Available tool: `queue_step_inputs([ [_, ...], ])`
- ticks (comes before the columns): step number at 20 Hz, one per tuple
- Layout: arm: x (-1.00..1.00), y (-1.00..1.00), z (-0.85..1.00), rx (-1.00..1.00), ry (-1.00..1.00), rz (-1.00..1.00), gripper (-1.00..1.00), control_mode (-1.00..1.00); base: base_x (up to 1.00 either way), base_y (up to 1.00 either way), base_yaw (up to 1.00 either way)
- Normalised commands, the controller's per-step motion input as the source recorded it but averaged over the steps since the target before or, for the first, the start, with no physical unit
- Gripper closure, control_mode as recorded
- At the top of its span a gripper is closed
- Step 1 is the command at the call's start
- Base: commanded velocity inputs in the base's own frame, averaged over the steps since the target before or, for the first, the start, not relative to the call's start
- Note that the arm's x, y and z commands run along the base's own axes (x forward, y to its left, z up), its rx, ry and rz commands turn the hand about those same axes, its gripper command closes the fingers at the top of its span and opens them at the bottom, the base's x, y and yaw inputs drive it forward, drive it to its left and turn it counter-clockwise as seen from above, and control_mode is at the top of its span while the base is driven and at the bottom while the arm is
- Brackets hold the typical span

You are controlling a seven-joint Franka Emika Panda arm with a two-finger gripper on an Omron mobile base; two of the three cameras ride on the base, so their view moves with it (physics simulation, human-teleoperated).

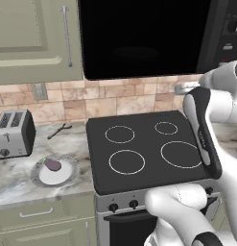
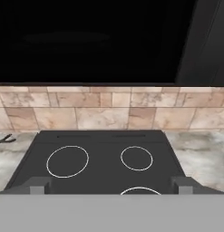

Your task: Pick the eggplant from the counter and place it in the microwave. Then turn on the microwave.

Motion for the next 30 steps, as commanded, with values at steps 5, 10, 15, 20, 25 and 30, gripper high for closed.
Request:
queue_step_inputs([
  [5,0.0,-0.41,0.38,0.0,-0.06,0.0,-1.0,-1.0,0.0,0.0,0.0],
  [10,0.05,-0.41,0.29,0.0,-0.03,0.0,-1.0,-1.0,0.0,0.0,0.0],
  [15,0.11,-0.37,0.26,0.0,-0.04,0.0,-1.0,-1.0,0.0,0.0,0.0],
  [20,0.17,-0.25,0.27,0.0,-0.04,0.0,-1.0,-1.0,0.0,0.0,0.0],
  [25,0.12,-0.21,0.3,0.0,-0.05,0.0,-1.0,-1.0,0.0,0.0,0.0],
  [30,0.16,-0.16,0.25,0.0,-0.02,-0.01,-1.0,-1.0,0.0,0.0,0.0],
])
